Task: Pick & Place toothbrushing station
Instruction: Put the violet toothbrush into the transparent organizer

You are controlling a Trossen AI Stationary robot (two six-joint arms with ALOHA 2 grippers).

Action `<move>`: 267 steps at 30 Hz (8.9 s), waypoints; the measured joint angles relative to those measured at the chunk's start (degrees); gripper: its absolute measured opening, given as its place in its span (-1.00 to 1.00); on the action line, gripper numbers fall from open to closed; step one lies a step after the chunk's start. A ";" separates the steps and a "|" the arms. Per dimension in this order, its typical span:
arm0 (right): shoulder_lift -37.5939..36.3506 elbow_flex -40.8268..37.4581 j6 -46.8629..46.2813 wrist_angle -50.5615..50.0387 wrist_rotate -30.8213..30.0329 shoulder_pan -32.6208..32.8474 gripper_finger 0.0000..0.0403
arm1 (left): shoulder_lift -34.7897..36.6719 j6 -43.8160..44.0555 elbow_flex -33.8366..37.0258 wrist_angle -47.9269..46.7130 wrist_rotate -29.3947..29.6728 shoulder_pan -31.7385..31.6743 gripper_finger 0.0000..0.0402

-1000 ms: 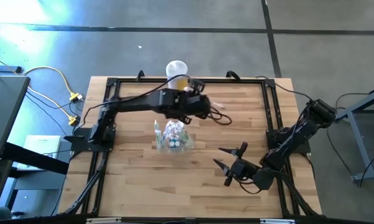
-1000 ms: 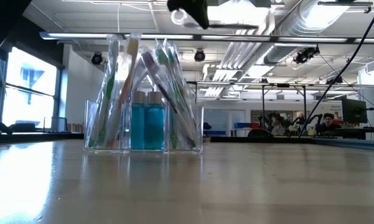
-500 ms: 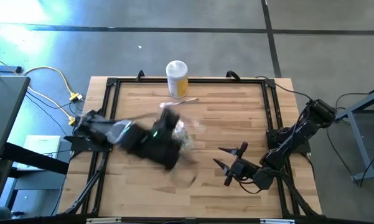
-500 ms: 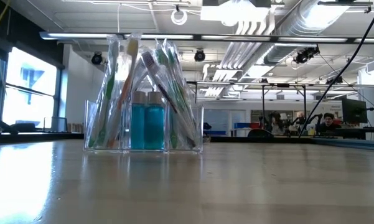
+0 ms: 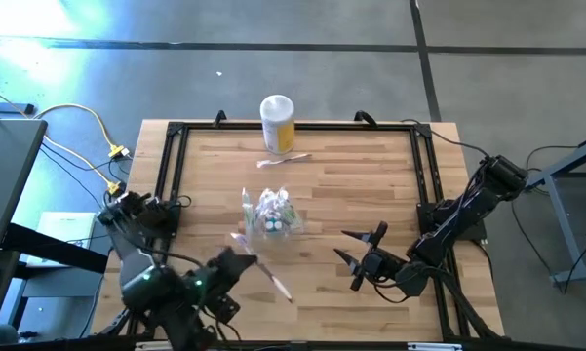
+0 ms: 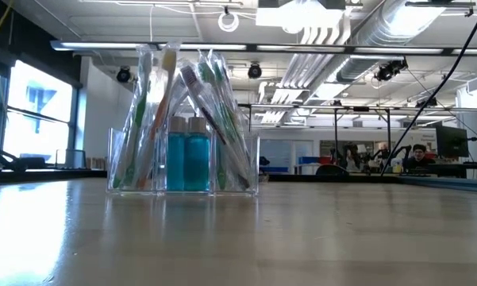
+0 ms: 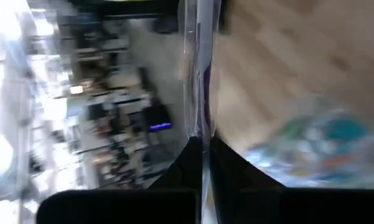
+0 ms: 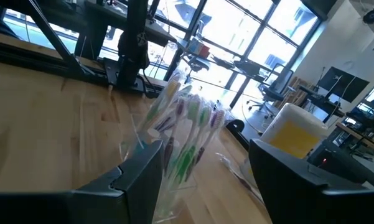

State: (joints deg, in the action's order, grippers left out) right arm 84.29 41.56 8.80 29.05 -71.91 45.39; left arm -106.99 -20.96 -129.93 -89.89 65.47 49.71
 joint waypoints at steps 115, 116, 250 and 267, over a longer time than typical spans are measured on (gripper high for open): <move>0.02 0.00 -12.24 -6.09 8.43 -5.05 0.14 | -0.48 -19.65 46.43 -0.16 -16.26 -20.87 -0.97; 0.02 0.00 -12.24 -6.10 8.43 -5.05 0.14 | -0.68 -19.83 46.43 -0.16 -16.21 -20.53 -0.97; 35.32 35.73 3.00 -45.47 80.83 -79.12 0.14 | 73.93 19.70 103.78 79.49 -58.75 -51.95 -0.01; 35.32 36.09 8.37 -47.20 79.39 -79.14 -0.71 | 73.84 19.91 103.80 77.69 -58.71 -51.95 -0.01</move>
State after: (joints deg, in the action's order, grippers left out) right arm 119.61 77.65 17.17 -18.14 7.48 -33.76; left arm -33.15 -1.05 -26.13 -12.20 6.76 -2.24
